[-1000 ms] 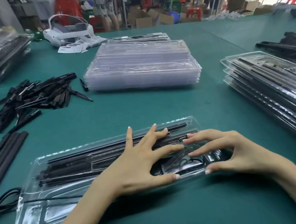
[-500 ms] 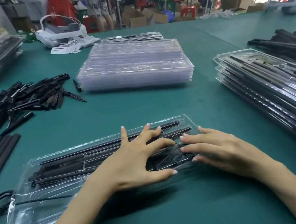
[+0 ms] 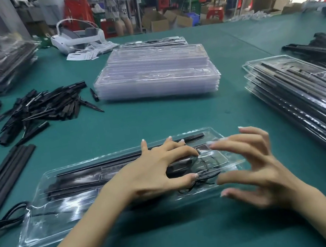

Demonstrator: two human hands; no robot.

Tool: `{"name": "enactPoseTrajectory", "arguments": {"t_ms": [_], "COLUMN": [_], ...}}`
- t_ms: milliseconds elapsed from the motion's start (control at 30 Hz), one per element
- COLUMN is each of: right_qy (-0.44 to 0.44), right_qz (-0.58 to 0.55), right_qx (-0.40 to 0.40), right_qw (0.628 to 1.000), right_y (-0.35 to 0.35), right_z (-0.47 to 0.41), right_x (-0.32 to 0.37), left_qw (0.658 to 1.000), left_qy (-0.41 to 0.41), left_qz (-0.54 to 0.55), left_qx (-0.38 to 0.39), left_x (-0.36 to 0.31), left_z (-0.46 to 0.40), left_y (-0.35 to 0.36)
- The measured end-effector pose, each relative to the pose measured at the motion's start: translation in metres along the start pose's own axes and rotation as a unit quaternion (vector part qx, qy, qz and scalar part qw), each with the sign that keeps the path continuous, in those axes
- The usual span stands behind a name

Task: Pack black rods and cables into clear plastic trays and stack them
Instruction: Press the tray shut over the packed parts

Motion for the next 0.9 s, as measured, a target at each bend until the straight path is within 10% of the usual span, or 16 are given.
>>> {"name": "enactPoseTrajectory", "arguments": {"t_ms": [433,567,700,900], "right_qy": [0.017,-0.075,0.063,0.195], "right_qz": [0.151,0.088,-0.025,-0.034], "right_qx": [0.109,-0.003,-0.109,0.167], "right_qw": [0.982,0.993,0.992,0.966], "right_y": [0.021,-0.007,-0.028,0.020], "right_z": [0.004,0.013,0.011,0.035], "right_x": [0.009,0.032,0.006,-0.028], "left_qw": [0.998,0.988,0.987,0.991], "left_qy": [0.018,0.023,0.025,0.001], "left_qz": [-0.051,-0.143,-0.153,-0.134], "left_qx": [-0.033,-0.054,-0.045,-0.021], "left_x": [-0.001,0.003,0.005,0.006], "left_z": [0.004,0.007,0.005,0.002], "left_y": [0.006,0.014,0.016,0.018]}}
Point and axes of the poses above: each hand's wrist, its own z-axis away from the middle knuckle, its own y-axis out of the palm, x = y × z, the point moved 8 cm from there along -z, towards the middle knuckle, and after that the axes turned 3 degrees about x, right-handed, at the moved point
